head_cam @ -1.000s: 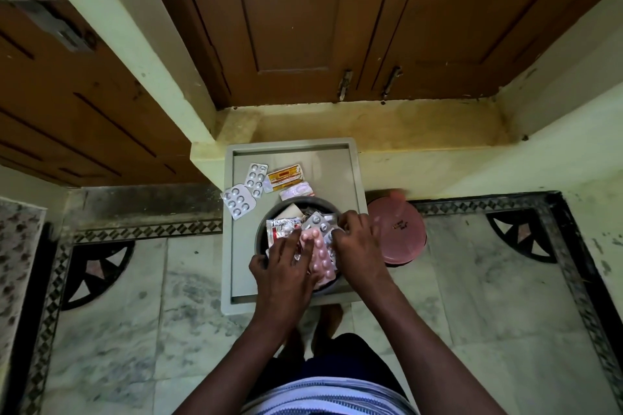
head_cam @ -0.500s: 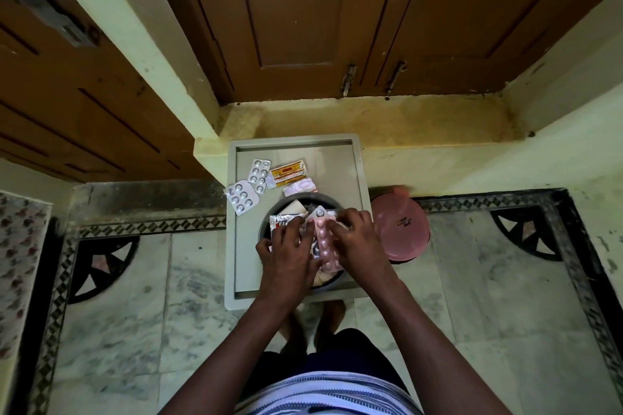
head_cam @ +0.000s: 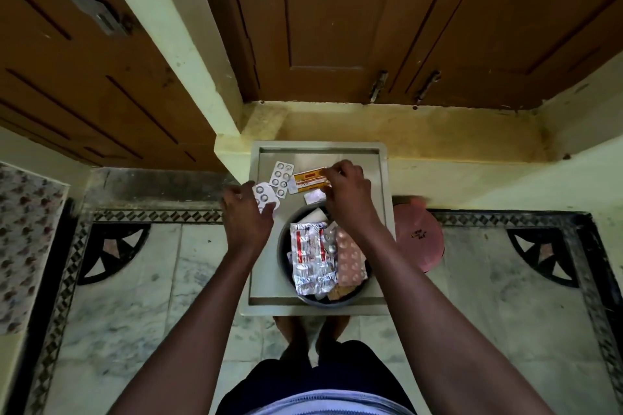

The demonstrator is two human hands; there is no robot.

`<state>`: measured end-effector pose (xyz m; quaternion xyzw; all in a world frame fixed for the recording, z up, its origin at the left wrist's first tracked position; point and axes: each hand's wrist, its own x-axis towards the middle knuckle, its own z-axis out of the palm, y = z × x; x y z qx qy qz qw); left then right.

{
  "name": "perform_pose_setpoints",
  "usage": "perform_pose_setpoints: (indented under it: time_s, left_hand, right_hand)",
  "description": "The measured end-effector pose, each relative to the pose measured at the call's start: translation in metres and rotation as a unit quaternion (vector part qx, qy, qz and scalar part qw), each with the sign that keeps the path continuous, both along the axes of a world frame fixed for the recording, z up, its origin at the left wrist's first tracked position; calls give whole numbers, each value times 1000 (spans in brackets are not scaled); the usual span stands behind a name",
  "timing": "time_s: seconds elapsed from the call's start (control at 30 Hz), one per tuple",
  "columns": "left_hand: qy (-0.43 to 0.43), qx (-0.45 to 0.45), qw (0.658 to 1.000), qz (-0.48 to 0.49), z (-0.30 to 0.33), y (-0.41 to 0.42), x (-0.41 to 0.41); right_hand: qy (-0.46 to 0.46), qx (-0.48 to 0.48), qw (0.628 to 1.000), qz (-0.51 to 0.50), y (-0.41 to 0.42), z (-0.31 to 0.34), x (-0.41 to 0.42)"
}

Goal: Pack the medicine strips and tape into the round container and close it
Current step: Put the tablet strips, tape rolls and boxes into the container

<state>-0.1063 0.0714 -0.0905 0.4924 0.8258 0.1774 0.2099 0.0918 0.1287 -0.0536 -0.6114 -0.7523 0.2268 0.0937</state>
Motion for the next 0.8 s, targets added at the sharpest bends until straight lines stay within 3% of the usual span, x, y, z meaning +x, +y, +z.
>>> perform_pose_setpoints:
  time_s: [0.13, 0.33, 0.63, 0.8]
  left_hand:
    - [13, -28, 999, -18, -13, 17, -13]
    - [-59, 60, 996, 1, -19, 18, -20]
    - [-167, 200, 963, 69, 14, -3, -20]
    - [-292, 149, 945, 2, 50, -20, 8]
  right_hand:
    - [-87, -84, 992, 32, 44, -11, -24]
    - [-142, -103, 982, 73, 71, -29, -35]
    - [-20, -55, 997, 44, 48, -8, -24]
    - [141, 28, 989, -39, 2, 14, 0]
